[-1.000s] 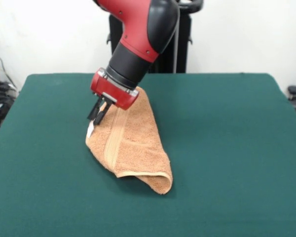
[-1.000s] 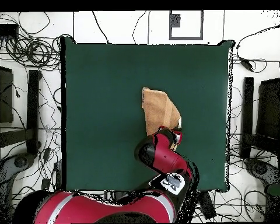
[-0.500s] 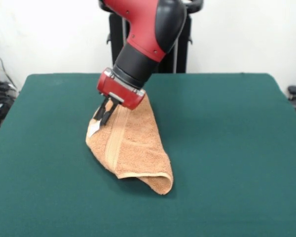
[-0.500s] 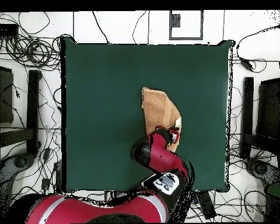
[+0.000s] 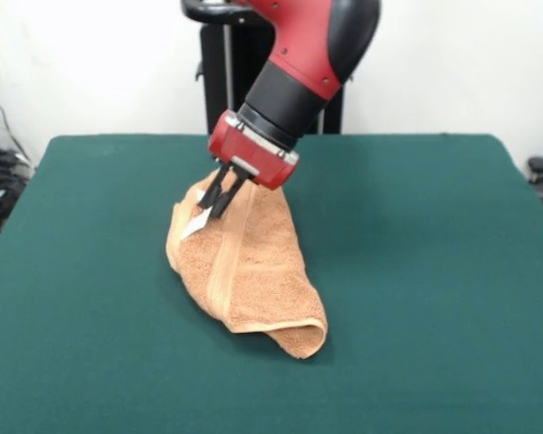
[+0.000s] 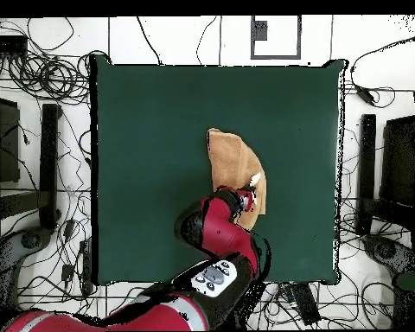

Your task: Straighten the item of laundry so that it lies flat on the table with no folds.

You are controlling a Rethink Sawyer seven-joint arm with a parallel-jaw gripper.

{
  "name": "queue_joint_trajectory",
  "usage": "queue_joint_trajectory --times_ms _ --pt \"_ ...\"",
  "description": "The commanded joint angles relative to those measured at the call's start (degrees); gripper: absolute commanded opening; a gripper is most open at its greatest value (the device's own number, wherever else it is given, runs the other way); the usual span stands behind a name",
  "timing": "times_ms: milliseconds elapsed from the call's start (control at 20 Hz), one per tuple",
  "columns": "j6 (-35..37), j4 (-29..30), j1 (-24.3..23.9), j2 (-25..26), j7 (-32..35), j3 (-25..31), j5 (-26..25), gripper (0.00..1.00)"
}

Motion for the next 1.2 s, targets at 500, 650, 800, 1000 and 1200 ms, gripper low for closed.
queue_joint_trajectory --times_ms 500,650,800,1000,1200 --pt "12.5 -6.7 5.2 3.3 11.4 -1.4 6.0 0.0" --pt "13.6 -7.1 6.7 3.9 12.4 -2.3 7.3 0.0" --pt "14.7 -7.3 8.3 4.4 13.5 -3.1 8.7 0.0" --pt "16.6 -7.9 9.6 4.8 14.1 -3.9 10.1 0.0" --pt "18.9 -8.5 11.4 5.8 15.3 -5.2 11.9 0.0"
